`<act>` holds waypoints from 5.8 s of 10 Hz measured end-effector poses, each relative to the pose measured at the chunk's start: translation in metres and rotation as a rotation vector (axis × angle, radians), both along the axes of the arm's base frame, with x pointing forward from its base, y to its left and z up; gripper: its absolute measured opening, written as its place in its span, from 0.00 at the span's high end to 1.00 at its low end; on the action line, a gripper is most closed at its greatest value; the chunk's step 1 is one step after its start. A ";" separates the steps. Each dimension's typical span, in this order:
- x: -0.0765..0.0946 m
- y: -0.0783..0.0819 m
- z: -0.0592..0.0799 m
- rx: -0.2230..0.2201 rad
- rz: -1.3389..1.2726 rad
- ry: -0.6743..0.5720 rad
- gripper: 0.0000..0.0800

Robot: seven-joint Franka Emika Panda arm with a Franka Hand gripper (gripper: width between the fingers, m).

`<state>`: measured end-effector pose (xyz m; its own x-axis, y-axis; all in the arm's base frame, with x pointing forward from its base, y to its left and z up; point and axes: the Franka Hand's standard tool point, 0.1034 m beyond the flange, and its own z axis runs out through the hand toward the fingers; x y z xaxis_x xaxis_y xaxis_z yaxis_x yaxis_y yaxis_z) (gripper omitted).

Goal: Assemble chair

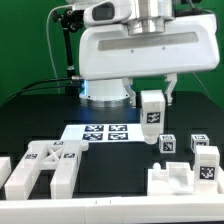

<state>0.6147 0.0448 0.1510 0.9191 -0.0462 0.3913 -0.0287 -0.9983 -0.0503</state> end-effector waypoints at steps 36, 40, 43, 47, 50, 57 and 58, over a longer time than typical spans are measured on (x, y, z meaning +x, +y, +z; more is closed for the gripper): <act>0.004 0.001 -0.081 -0.090 0.028 -0.176 0.19; 0.014 0.001 -0.057 -0.058 0.039 -0.069 0.19; 0.020 -0.003 -0.062 -0.026 0.035 0.094 0.19; 0.013 -0.002 -0.063 0.027 0.023 0.362 0.19; 0.011 0.005 -0.072 0.040 -0.021 0.406 0.19; 0.011 0.006 -0.072 0.119 -0.400 0.421 0.64; 0.011 0.006 -0.073 0.128 -0.448 0.423 0.64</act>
Offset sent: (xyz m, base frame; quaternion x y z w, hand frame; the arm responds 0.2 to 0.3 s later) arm 0.0000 0.0000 0.0000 0.0000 0.1296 0.0000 0.9916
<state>0.6256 0.0510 0.0784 0.8739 -0.4848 -0.0356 -0.4861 -0.8717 -0.0617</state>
